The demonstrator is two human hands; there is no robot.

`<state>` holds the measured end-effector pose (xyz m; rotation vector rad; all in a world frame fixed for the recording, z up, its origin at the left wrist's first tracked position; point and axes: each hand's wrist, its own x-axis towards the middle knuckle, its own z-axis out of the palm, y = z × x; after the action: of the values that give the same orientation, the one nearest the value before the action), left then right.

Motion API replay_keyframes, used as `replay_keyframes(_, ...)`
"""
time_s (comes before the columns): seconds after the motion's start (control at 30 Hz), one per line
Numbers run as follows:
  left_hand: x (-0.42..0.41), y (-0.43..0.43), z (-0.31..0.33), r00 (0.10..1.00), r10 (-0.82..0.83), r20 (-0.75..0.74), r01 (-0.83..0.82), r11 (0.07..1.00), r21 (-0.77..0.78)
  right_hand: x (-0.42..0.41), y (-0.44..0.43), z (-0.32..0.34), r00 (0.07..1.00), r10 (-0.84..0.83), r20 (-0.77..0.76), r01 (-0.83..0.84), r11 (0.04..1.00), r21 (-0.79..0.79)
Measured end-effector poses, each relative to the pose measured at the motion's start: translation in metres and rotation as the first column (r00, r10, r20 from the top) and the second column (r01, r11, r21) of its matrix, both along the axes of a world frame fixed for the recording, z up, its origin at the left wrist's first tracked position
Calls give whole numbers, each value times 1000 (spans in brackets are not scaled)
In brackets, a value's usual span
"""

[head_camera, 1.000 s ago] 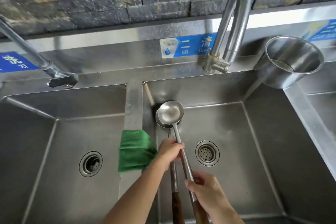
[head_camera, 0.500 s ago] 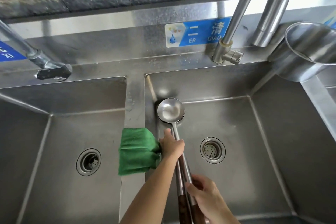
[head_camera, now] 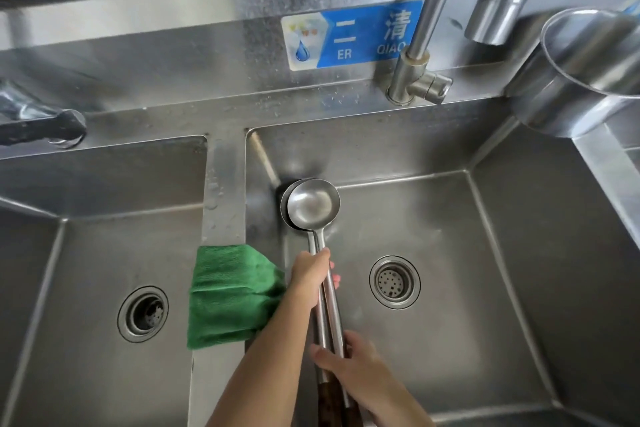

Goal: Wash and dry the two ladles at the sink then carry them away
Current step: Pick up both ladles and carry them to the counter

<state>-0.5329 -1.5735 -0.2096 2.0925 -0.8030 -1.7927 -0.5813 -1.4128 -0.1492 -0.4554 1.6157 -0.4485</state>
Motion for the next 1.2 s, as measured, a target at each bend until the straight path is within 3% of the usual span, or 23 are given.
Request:
replay_keyframes(0.23,-10,1,16,998,37,-58,-35,999,37,-4,-10,31,991,42,-125,-39,999,33)
replay_keyframes(0.43,-29,8,59,993,48,-110,-43,998,46,-24,-6,85,997,48,-56,-44,996,79)
replay_keyframes(0.63,-54,18,124,986,23,-165,-27,999,-18,-52,-4,116,999,-6,-38,4,999,-45)
replay_keyframes(0.8,-73,34,179,978,2,-209,-23,995,-95,-68,11,181,971,-188,145,199,977,-70)
replay_keyframes(0.93,-91,54,229,953,4,-304,-36,994,-99,-79,34,221,955,-241,172,265,955,-135)
replay_keyframes(1.2,-122,109,309,913,-113,-393,92,993,-71,-97,97,304,973,-232,-17,222,947,-234)
